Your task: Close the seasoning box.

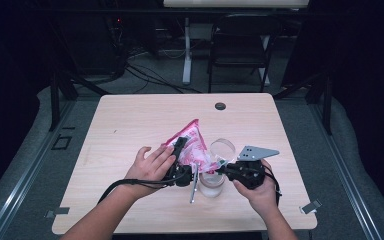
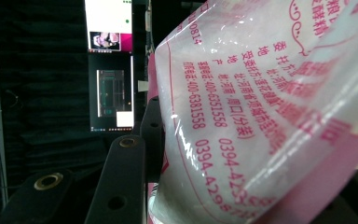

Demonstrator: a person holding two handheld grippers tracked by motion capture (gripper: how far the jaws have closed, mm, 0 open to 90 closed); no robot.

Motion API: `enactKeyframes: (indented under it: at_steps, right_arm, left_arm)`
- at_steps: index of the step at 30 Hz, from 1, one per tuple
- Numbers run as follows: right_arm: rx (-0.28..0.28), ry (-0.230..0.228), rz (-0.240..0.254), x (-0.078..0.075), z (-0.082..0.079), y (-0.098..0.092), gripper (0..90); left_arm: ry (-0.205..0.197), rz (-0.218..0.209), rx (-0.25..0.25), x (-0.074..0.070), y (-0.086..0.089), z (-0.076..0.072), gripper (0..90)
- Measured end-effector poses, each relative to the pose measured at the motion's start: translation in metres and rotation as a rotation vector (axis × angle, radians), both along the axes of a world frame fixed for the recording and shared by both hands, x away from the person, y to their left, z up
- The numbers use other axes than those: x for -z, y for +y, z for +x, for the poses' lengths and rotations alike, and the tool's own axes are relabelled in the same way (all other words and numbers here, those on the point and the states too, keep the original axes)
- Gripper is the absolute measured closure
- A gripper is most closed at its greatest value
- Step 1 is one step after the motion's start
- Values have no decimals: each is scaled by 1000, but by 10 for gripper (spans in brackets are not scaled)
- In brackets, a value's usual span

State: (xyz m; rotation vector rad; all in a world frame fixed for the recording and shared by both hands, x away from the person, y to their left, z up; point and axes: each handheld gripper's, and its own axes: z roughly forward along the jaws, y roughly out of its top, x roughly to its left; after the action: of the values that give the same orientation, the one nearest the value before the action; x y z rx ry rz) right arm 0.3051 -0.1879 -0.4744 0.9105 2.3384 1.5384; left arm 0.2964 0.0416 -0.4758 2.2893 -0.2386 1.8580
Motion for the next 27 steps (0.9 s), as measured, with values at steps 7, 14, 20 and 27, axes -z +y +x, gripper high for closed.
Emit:
enactKeyframes:
  at_steps: [7, 14, 20, 27]
  right_arm:
    - [9, 2, -1, 0, 0, -2, 900]
    - [-14, -2, -3, -2, -2, -1, 900]
    - [-26, -9, -1, -3, -4, 1, 900]
    - [-32, -14, -4, -4, -6, 1, 900]
  left_arm:
    - [1, 4, 1, 0, -1, -1, 658]
    - [33, 15, -33, -1, -3, 1, 687]
    - [36, 20, -33, -1, -5, 2, 703]
    - [48, 24, -50, -1, -8, 2, 713]
